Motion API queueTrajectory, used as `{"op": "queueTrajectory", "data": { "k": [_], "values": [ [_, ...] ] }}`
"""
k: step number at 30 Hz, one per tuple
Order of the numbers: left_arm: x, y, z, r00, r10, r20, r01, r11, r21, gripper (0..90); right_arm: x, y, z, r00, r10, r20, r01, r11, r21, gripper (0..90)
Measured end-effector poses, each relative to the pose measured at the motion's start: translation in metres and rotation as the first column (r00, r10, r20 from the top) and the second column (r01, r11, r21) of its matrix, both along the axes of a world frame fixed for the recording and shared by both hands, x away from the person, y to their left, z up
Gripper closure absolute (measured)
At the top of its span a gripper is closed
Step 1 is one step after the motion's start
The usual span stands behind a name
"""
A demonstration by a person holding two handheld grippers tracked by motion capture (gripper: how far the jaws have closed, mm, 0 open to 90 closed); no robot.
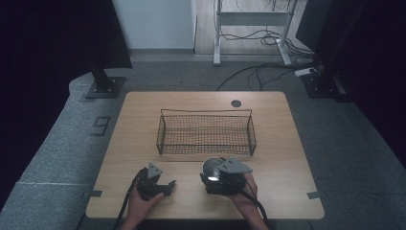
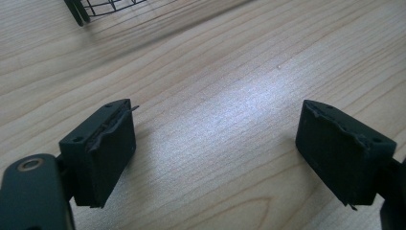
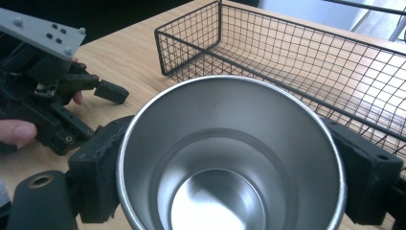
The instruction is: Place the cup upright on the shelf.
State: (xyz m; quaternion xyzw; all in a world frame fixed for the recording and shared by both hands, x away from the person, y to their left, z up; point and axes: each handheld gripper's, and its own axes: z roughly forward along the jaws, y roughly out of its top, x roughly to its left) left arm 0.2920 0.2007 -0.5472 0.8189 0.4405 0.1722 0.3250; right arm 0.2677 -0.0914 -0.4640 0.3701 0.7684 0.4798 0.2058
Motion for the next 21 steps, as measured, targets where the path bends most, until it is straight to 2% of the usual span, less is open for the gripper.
{"op": "queueTrajectory", "data": {
  "k": [8,12,21],
  "values": [
    [0.0,0.0,0.0,1.0,0.0,0.0,0.0,1.0,0.0,13.5,0.004,-0.002,0.003,1.0,-0.007,-0.005,0.007,1.0,0.009,13.3],
    [0.0,0.0,0.0,1.0,0.0,0.001,0.0,1.0,-0.001,13.7,0.007,-0.002,0.01,1.0,-0.008,0.006,0.007,1.0,0.03,13.3],
    [0.0,0.0,0.0,1.0,-0.001,0.0,0.001,1.0,0.0,13.7,0.013,-0.003,0.024,0.9998,-0.002,0.018,0.001,0.999,0.041,13.3]
  ]
}}
